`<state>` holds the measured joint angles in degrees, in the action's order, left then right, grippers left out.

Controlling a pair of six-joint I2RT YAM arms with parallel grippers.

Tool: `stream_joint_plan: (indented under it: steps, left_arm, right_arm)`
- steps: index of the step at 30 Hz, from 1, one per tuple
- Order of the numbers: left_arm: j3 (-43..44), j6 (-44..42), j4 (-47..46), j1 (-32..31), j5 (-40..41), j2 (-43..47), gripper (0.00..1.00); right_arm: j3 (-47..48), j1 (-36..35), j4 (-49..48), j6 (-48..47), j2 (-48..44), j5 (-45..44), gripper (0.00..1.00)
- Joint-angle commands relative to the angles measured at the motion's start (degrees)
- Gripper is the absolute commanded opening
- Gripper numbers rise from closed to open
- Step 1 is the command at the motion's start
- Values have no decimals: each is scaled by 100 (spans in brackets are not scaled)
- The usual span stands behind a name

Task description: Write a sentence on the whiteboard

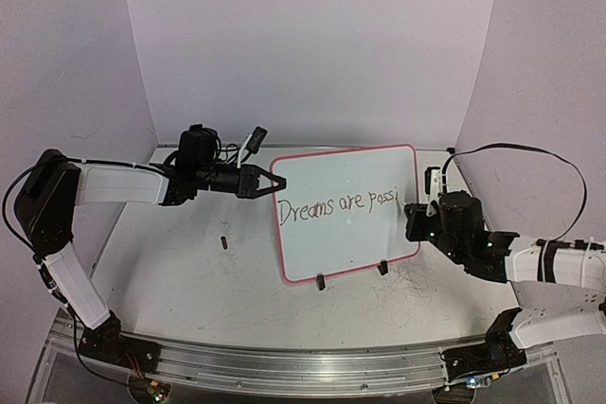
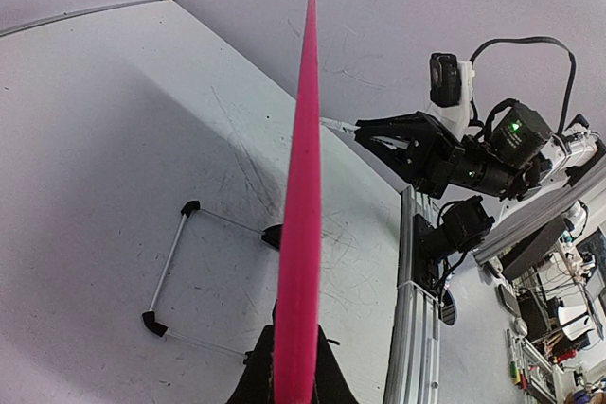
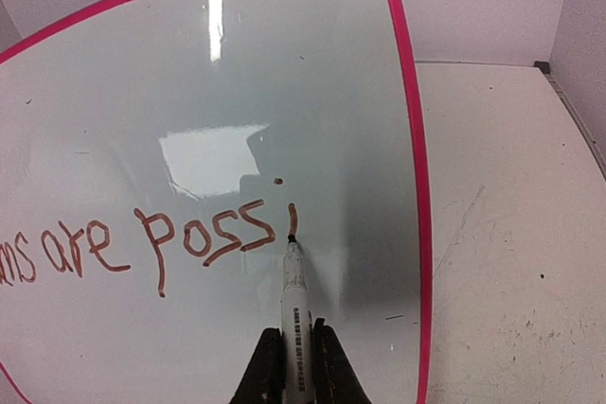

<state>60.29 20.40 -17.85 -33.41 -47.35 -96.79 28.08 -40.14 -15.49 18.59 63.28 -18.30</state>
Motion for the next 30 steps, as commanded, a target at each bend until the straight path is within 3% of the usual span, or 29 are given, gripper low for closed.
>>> stream_joint_plan:
  steps: [1, 7, 30]
  left_arm:
    - [94, -141, 176, 0, 181, 164, 0]
    - [97, -141, 177, -5, 180, 151, 0]
    - [97, -142, 185, -6, 173, 150, 0]
  right_arm:
    - [146, 30, 170, 38, -118, 29, 0]
    - [311, 74, 90, -71, -356, -170, 0]
    - [522, 402, -430, -339, 291, 152, 0]
